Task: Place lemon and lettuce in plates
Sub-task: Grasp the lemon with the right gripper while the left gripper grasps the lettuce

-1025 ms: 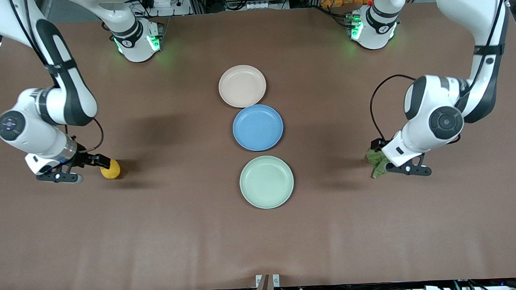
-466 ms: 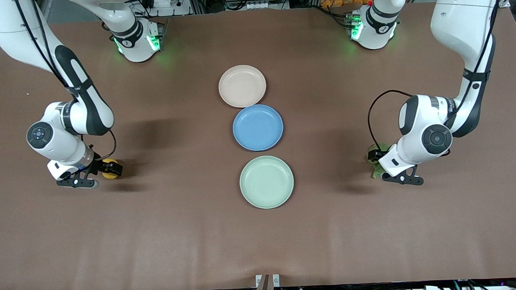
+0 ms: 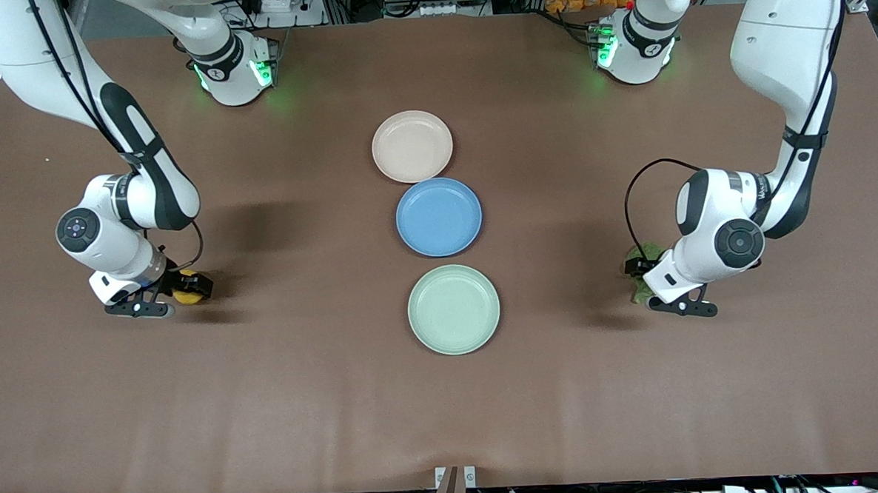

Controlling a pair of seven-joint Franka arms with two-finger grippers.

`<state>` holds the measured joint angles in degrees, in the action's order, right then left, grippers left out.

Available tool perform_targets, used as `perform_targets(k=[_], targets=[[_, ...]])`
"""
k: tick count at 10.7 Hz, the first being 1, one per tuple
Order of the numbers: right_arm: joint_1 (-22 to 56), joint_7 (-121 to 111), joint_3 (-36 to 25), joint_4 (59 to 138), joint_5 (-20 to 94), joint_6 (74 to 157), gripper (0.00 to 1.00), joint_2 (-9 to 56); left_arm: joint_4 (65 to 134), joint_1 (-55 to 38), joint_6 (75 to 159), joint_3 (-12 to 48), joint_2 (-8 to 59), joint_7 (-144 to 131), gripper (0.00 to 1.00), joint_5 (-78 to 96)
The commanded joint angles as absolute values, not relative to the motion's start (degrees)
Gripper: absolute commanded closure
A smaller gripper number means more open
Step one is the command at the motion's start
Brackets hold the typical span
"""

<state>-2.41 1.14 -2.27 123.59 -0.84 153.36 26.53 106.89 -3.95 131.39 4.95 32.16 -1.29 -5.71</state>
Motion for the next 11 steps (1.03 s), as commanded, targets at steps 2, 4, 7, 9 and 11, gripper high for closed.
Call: perform_targets(k=[2, 4, 7, 9, 11], targets=[[-2.5, -2.0, -2.3, 126.1, -0.5, 155.2, 0.76, 25.0, 107.5, -3.3, 133.7, 5.2, 33.1, -1.6, 0.0, -7.0], [-2.3, -1.5, -2.3, 125.1, -0.5, 154.4, 0.9, 24.4, 107.5, -3.2, 134.1, 5.2, 33.5, -1.5, 0.0, -7.0], [-1.4, -1.2, -2.3, 122.9, -0.3, 142.5, 0.92, 18.0, 109.4, -3.1, 137.5, 5.2, 33.4, -1.5, 0.22, -7.0], [1.1, -0.4, -2.3, 122.1, 0.2, 136.8, 0.92, 14.5, 110.0, -3.1, 138.4, 5.2, 33.4, -1.5, 0.86, -7.0], [3.9, 0.9, -2.1, 121.5, 0.3, 131.7, 0.92, 10.9, 110.0, -3.2, 139.1, 5.2, 33.5, -1.5, 1.0, -7.0]])
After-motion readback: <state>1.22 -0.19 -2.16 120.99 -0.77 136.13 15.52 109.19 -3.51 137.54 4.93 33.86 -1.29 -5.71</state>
